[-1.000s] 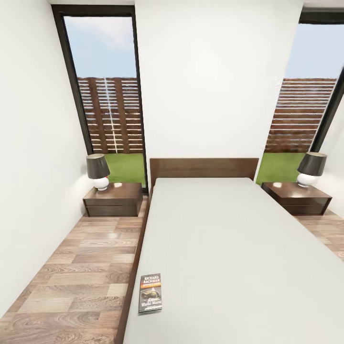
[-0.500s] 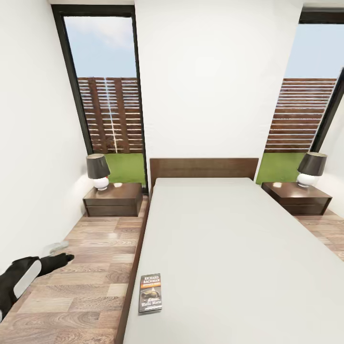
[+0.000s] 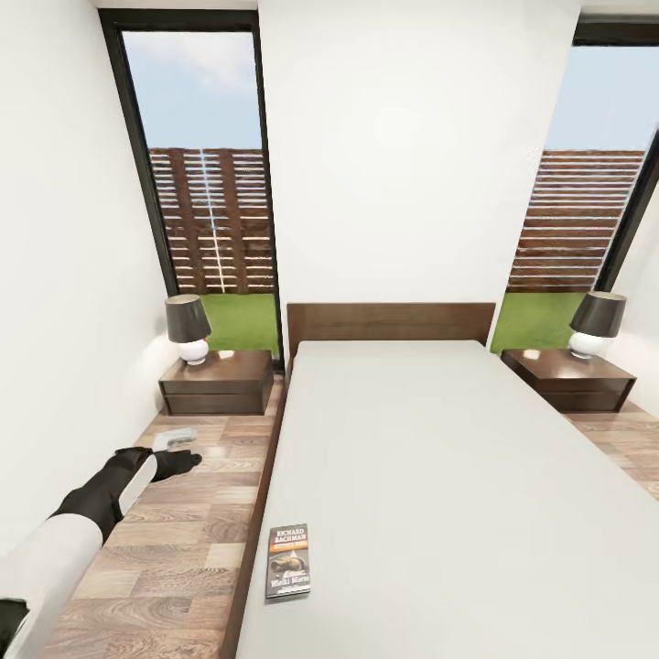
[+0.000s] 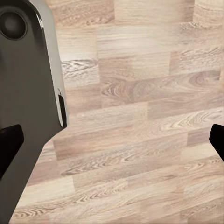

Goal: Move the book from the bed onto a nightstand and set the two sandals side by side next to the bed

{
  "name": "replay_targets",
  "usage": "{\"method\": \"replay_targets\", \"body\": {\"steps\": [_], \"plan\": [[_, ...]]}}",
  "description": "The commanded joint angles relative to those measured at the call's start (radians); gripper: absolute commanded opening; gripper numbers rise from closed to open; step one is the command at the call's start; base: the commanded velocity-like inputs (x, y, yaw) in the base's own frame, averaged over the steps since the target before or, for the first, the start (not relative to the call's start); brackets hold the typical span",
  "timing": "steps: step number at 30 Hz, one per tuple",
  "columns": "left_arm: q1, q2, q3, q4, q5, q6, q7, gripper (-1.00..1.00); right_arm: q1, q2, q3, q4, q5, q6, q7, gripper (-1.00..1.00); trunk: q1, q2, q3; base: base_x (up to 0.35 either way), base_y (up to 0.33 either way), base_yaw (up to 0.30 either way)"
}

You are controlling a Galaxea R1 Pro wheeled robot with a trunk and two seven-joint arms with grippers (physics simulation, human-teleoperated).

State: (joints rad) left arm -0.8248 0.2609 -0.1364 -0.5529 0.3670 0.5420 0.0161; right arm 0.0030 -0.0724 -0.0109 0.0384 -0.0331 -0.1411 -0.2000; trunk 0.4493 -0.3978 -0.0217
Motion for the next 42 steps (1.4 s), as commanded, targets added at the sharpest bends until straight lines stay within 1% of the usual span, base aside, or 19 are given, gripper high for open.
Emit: {"method": "replay_targets", "body": {"steps": [1,2,3,5,6,9,12,21,25,26,28,29,34,40,42], "plan": [[-0.016,-0.003,-0.006,0.004,-0.003,0.006,-0.002,1.00,0.002,0.000,-0.001,0.002,-0.004,-0.007,-0.001,1.00,0.001,-0.002,-0.002,0.000,0.000,0.000],[-0.032,-0.007,-0.005,0.009,-0.008,0.008,-0.005,1.00,0.003,0.000,-0.001,0.002,-0.004,-0.007,-0.001,1.00,0.001,-0.002,-0.002,0.000,0.000,0.000],[-0.032,-0.007,-0.005,0.009,-0.008,0.008,-0.005,1.00,0.003,0.000,-0.001,0.002,-0.004,-0.007,-0.001,1.00,0.001,-0.002,-0.002,0.000,0.000,0.000],[-0.066,-0.012,-0.005,0.018,-0.017,0.010,-0.013,1.00,0.006,0.000,-0.001,0.002,-0.004,-0.006,-0.002,1.00,0.001,-0.002,-0.002,0.000,0.000,0.000],[-0.066,-0.012,-0.005,0.018,-0.017,0.010,-0.013,1.00,0.006,0.000,-0.001,0.002,-0.004,-0.006,-0.002,1.00,0.001,-0.002,-0.002,0.000,0.000,0.000],[-0.102,-0.017,-0.003,0.029,-0.024,0.012,-0.021,1.00,0.008,-0.001,-0.002,0.002,-0.005,-0.005,-0.002,1.00,0.001,-0.002,-0.002,0.000,0.000,0.000],[-0.122,-0.023,-0.005,0.036,-0.028,0.011,-0.025,1.00,0.010,-0.001,-0.003,0.002,-0.005,-0.005,-0.002,1.00,0.001,-0.002,-0.002,0.000,0.000,0.000],[-0.139,-0.035,-0.008,0.048,-0.033,0.011,-0.028,1.00,0.010,0.000,-0.003,0.002,-0.005,-0.004,-0.002,1.00,0.001,-0.002,-0.002,0.000,0.000,0.000],[-0.143,-0.060,-0.010,0.052,-0.034,0.013,-0.029,1.00,0.011,0.000,-0.002,0.002,-0.005,0.005,-0.002,1.00,0.001,-0.002,-0.002,0.000,0.000,0.000],[-0.143,-0.060,-0.010,0.052,-0.034,0.013,-0.029,1.00,0.011,0.000,-0.002,0.002,-0.005,0.005,-0.002,1.00,0.001,-0.002,-0.002,0.000,0.000,0.000],[-0.144,-0.075,-0.011,0.052,-0.034,0.014,-0.030,1.00,0.011,0.000,-0.002,0.002,-0.005,0.014,-0.002,1.00,0.001,-0.002,-0.002,0.000,0.000,0.000],[-0.144,-0.075,-0.011,0.052,-0.034,0.014,-0.030,1.00,0.011,0.000,-0.002,0.002,-0.005,0.014,-0.002,1.00,0.001,-0.002,-0.002,0.000,0.000,0.000],[-0.146,-0.100,-0.012,0.052,-0.035,0.014,-0.034,1.00,0.021,0.002,-0.001,0.002,-0.005,0.026,-0.002,1.00,0.001,-0.002,-0.002,0.000,0.000,0.000],[-0.146,-0.115,-0.012,0.052,-0.035,0.015,-0.035,1.00,0.028,0.002,-0.002,0.002,-0.005,0.028,-0.002,1.00,0.001,-0.002,-0.002,0.000,0.000,0.000],[-0.146,-0.128,-0.012,0.052,-0.036,0.015,-0.035,1.00,0.031,0.002,-0.002,0.002,-0.006,0.029,-0.002,1.00,0.001,-0.002,-0.002,0.000,0.000,0.000]]}}
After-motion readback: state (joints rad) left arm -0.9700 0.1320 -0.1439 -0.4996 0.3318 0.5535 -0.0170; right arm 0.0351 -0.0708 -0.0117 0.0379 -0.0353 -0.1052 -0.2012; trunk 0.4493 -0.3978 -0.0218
